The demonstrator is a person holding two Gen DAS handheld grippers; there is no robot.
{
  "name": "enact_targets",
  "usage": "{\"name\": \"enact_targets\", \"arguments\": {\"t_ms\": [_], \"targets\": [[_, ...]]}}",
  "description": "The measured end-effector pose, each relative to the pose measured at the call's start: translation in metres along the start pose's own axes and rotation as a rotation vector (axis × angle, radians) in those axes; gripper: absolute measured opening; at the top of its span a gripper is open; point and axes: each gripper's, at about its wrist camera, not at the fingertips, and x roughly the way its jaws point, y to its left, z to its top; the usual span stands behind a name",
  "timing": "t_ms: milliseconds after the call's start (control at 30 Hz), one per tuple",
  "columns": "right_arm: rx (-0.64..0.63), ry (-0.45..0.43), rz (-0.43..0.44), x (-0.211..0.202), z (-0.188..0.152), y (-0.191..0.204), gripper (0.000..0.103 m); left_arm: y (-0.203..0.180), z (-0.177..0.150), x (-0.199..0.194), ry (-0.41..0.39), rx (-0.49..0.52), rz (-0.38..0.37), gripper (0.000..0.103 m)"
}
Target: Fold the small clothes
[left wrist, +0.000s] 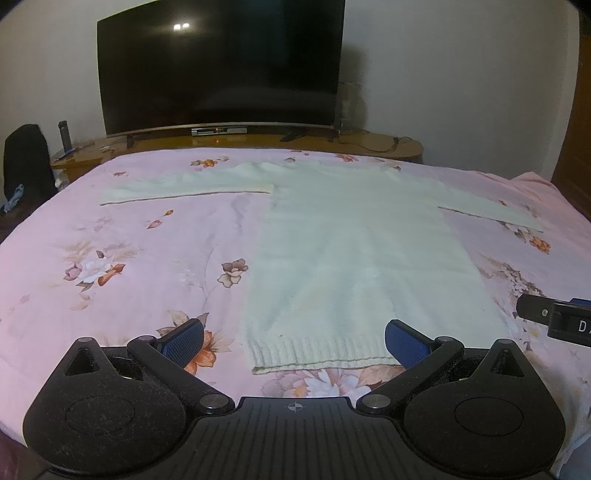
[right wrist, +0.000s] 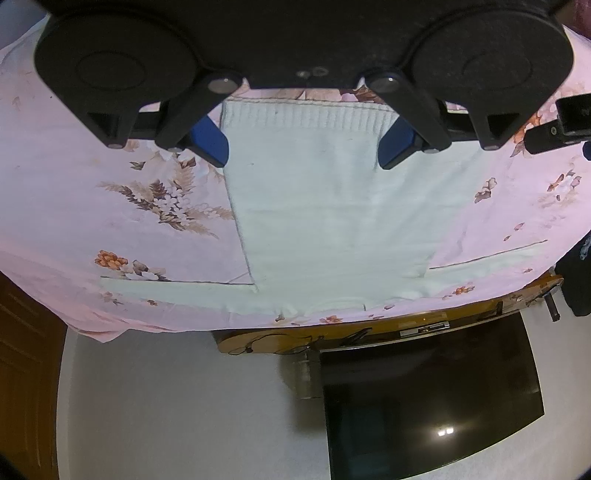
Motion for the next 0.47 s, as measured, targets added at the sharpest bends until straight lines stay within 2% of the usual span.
{"name": "enact_targets", "arguments": {"t_ms": [367,467], "targets": [[0.0,-0.009,-0.015,-0.0002,0.0016,-0.0031,0.088,-0.0007,-0.0006,-0.0036,-0.029,0.012,-0.003,0.103],[0.006,-0.008,-0.017,0.0008,0.0023,-0.0048,0.088,-0.0001,0.0012,-0.0027,-0.021,0.0,-0.034,0.103]]}}
